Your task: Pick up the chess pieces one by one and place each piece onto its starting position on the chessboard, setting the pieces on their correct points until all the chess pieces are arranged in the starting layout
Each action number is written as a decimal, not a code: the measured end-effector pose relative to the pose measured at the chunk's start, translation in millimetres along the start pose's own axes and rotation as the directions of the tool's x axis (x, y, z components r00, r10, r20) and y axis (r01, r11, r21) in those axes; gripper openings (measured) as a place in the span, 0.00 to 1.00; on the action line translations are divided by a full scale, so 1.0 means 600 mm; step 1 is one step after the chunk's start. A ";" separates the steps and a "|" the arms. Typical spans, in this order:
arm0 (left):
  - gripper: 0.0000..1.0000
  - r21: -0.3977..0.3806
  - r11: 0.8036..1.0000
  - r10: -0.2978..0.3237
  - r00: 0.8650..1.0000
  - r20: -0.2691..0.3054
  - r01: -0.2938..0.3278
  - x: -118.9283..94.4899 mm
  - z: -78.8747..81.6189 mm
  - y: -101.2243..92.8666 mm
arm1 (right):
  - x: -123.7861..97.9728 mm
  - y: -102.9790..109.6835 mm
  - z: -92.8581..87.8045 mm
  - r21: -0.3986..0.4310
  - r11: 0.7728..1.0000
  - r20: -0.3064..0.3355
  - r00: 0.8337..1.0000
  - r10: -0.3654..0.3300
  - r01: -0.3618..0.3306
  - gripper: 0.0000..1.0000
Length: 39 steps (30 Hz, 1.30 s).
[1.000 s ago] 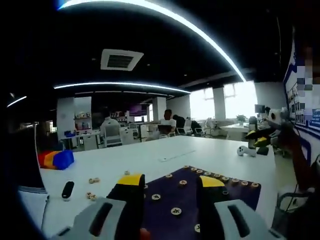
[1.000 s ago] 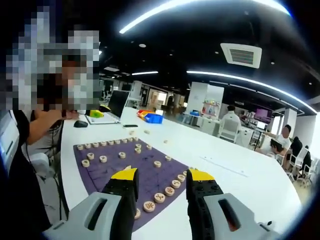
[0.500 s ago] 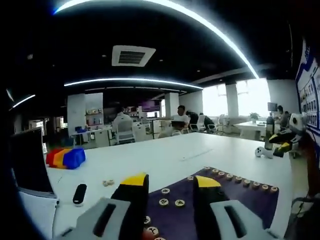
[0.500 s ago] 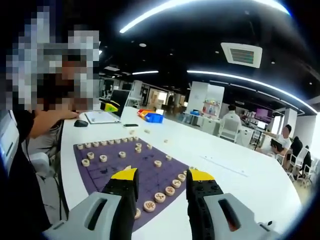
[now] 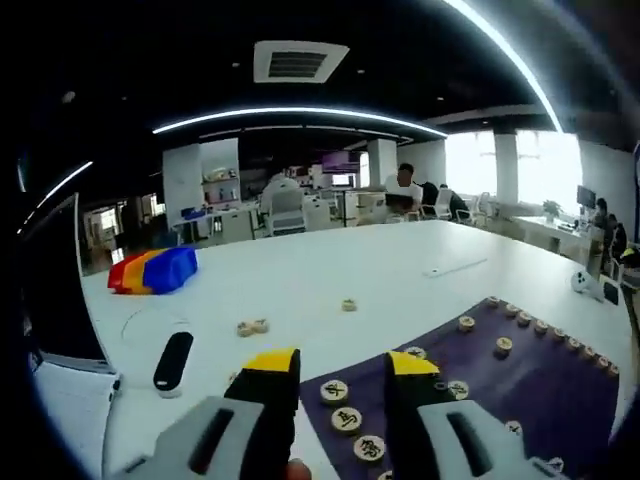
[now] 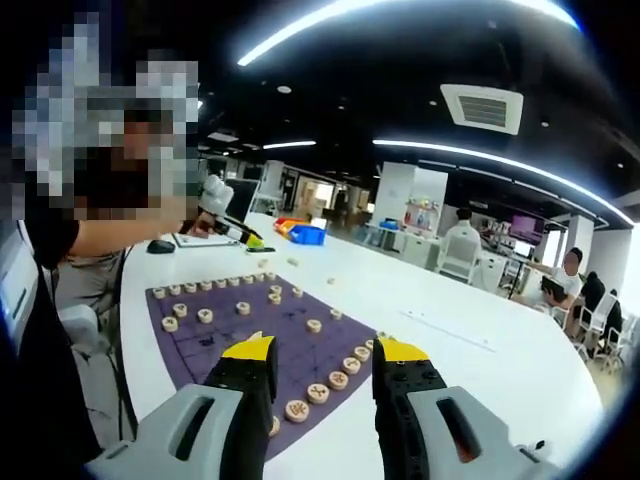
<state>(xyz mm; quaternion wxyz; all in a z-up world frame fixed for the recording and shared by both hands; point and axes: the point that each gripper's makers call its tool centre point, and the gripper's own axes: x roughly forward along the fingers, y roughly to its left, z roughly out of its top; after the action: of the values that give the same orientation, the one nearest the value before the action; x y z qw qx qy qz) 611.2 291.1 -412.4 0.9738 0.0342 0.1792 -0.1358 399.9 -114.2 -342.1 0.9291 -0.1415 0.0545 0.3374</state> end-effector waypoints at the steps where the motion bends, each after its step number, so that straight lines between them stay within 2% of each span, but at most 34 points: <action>1: 0.35 0.001 1.000 0.022 1.000 -0.006 -0.022 0.005 -0.007 0.013 | 0.000 0.000 0.000 0.000 1.000 0.000 1.000 0.000 0.000 0.39; 2: 0.35 -0.027 0.997 0.069 0.997 -0.022 -0.069 0.017 -0.026 0.046 | 0.001 0.001 0.000 -0.001 1.000 -0.001 1.000 0.001 -0.001 0.39; 3: 0.34 -0.054 0.995 0.084 0.996 -0.026 -0.086 0.020 -0.034 0.056 | 0.001 0.001 -0.001 0.000 1.000 0.000 1.000 0.003 -0.003 0.39; 5: 0.33 -0.163 0.981 0.097 0.994 -0.051 -0.104 0.029 -0.065 0.077 | 0.002 0.003 -0.001 -0.001 1.000 -0.002 1.000 0.005 -0.005 0.39; 7: 0.33 -0.211 0.969 0.116 0.991 -0.072 -0.128 0.036 -0.085 0.094 | 0.004 0.002 -0.001 0.000 1.000 -0.002 1.000 0.005 -0.005 0.39; 10: 0.33 -0.213 0.964 0.143 0.986 -0.086 -0.159 0.049 -0.106 0.114 | 0.008 0.004 -0.003 0.000 1.000 -0.006 1.000 0.007 -0.007 0.39; 15: 0.32 -0.227 0.954 0.184 0.980 -0.080 -0.197 0.068 -0.121 0.133 | 0.012 0.008 -0.006 -0.002 1.000 -0.013 1.000 0.015 -0.015 0.39; 21: 0.30 -0.224 0.959 0.163 0.985 -0.064 -0.173 0.078 -0.119 0.113 | 0.014 0.005 -0.011 0.004 1.000 -0.020 1.000 0.013 -0.012 0.39; 29: 0.19 -0.170 0.965 0.199 0.980 -0.020 -0.199 0.084 -0.118 0.136 | 0.013 0.008 -0.012 0.004 1.000 -0.020 1.000 0.014 -0.013 0.39; 31: 0.19 -0.160 0.967 0.200 0.980 -0.018 -0.200 0.081 -0.117 0.139 | 0.012 0.004 -0.012 0.006 1.000 -0.020 1.000 0.008 -0.008 0.39; 35: 0.19 -0.143 0.970 0.200 0.980 0.003 -0.197 0.071 -0.106 0.142 | 0.013 0.005 -0.014 0.007 1.000 -0.022 1.000 0.009 -0.009 0.39; 39: 0.19 -0.137 0.974 0.186 0.982 0.034 -0.179 0.056 -0.082 0.135 | 0.014 0.008 -0.012 0.004 1.000 -0.022 1.000 0.016 -0.015 0.39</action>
<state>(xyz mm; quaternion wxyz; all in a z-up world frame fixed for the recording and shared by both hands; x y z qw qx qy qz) 647.2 366.3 -468.9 0.9861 -0.0177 0.1615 -0.0342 403.5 -107.5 -351.6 0.9261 -0.1430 0.0662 0.3429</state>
